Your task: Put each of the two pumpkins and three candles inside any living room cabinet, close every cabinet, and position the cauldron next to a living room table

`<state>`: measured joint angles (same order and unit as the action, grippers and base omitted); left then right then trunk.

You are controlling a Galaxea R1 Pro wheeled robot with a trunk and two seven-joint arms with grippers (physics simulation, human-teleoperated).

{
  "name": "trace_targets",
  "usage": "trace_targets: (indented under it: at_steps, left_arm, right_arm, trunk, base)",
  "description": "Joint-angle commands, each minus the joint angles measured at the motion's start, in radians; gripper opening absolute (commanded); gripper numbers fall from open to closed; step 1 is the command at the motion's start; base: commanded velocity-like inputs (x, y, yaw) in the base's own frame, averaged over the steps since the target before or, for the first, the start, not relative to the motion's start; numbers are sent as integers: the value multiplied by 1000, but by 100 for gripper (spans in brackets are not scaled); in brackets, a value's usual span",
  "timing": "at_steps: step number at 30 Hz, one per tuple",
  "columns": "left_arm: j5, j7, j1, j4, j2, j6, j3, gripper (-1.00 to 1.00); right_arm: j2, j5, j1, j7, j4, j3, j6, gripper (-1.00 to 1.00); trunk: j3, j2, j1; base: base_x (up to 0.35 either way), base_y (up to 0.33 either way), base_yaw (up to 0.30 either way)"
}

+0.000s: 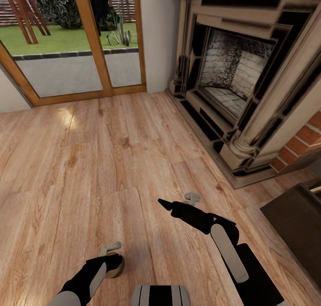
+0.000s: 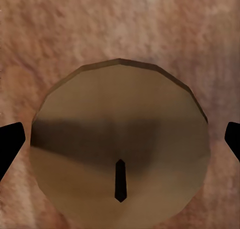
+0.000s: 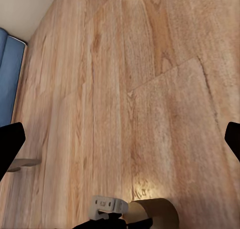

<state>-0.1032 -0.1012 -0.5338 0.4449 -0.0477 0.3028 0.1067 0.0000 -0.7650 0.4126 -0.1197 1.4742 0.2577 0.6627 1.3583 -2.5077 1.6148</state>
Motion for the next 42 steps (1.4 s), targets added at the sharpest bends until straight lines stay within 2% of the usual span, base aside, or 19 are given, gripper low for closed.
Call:
trace_targets:
  at_steps: [1, 9, 10, 38, 42]
  left_arm:
    - [0, 0, 0, 0, 0, 0, 0, 100]
    - [-1, 0, 0, 0, 0, 0, -1, 100]
    - [-1, 0, 0, 0, 0, 1, -1, -100]
    - [-6, -3, 0, 0, 3, -1, 9, -100]
    - [-6, -3, 0, 1, 2, 1, 8, -100]
  right_arm:
    - [0, 0, 0, 0, 0, 0, 0, 100]
    - [0, 0, 0, 0, 0, 0, 0, 100]
    - [0, 0, 0, 0, 0, 0, 0, 100]
    - [0, 0, 0, 0, 0, 0, 1, 100]
    - [0, 0, 0, 0, 0, 0, 1, 100]
  trunk:
    - [0, 0, 0]
    - [0, 0, 0]
    - [0, 0, 0]
    - [0, 0, 0]
    - [-15, 1, -2]
  base:
    - [0, 0, 0]
    - [0, 0, 0]
    - [0, 0, 0]
    - [0, 0, 0]
    - [0, 0, 0]
